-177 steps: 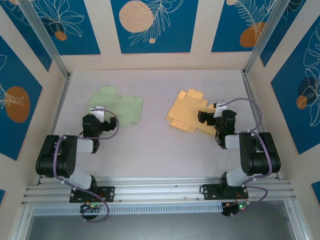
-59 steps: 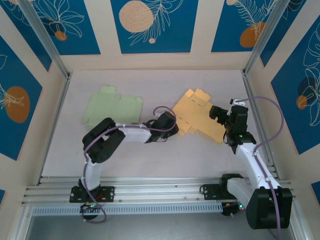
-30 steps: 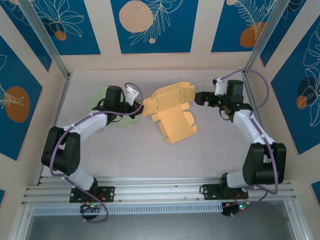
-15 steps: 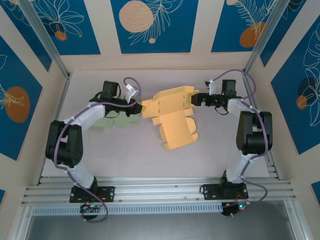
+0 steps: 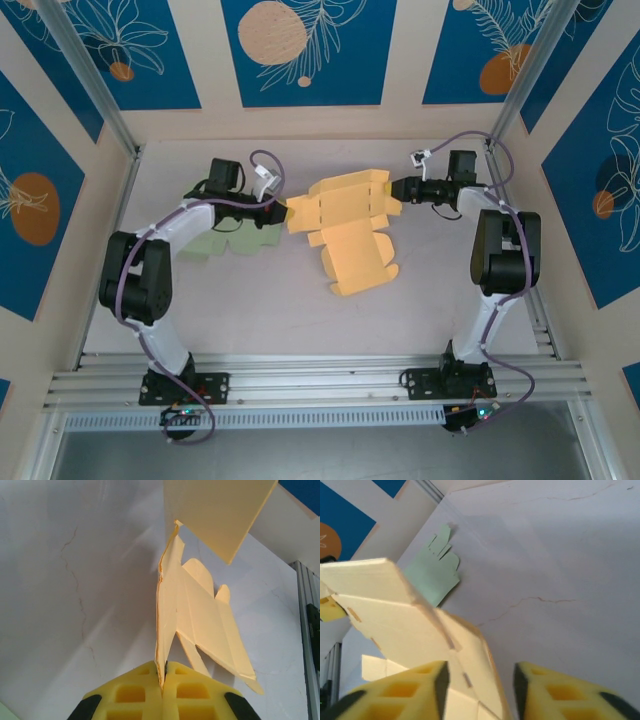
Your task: Fold the paper box
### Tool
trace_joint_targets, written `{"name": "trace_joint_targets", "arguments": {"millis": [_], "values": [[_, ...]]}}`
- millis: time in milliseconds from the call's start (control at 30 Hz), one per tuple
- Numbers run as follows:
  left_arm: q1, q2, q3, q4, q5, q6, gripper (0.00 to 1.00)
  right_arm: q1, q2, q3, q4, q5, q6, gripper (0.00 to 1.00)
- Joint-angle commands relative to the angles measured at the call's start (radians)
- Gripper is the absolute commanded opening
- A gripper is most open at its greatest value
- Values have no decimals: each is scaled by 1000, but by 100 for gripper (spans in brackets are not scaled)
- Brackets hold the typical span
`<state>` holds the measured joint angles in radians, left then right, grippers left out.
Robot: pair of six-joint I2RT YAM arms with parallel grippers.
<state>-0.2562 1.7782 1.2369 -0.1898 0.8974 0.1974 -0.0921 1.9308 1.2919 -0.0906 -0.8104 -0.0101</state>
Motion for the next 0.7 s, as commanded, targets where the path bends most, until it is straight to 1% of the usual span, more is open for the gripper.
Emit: {"name": "trace_joint_targets", "arguments": {"millis": [0, 67, 167, 200, 233, 267, 300, 333, 367, 400, 433, 533, 600, 667], "values": [[11, 13, 26, 56, 7, -31, 0, 6, -22, -9, 4, -47, 3, 27], [11, 9, 23, 62, 5, -35, 0, 11, -34, -16, 9, -25, 6, 19], [12, -8, 14, 57, -21, -27, 0, 24, -62, -31, 15, 9, -1, 3], [12, -18, 10, 51, -44, -24, 0, 30, -76, -40, 21, 19, -3, 0], [11, -29, 8, 40, -75, -25, 1, 35, -92, -52, 31, 29, -6, 0], [12, -40, 8, 27, -102, -26, 17, 40, -107, -62, 38, 41, -9, 0], [15, -53, 12, 8, -129, -26, 38, 48, -127, -74, 45, 56, -19, 0], [18, -71, 11, -5, -151, -24, 56, 56, -147, -85, 52, 76, -27, 0], [20, -94, 8, -8, -177, -20, 66, 66, -162, -94, 54, 95, -41, 0], [20, -123, 3, -3, -220, -17, 79, 75, -177, -103, 56, 111, -54, 0], [20, -153, 2, 0, -264, -11, 85, 83, -190, -110, 59, 118, -62, 0], [19, -233, 24, -7, -368, 23, 95, 104, -219, -124, 81, 104, -67, 0], [16, -266, 54, -26, -391, 72, 100, 127, -236, -129, 89, 92, -75, 0], [14, -281, 80, -42, -379, 150, 100, 156, -249, -129, 80, 92, -100, 0]]}}
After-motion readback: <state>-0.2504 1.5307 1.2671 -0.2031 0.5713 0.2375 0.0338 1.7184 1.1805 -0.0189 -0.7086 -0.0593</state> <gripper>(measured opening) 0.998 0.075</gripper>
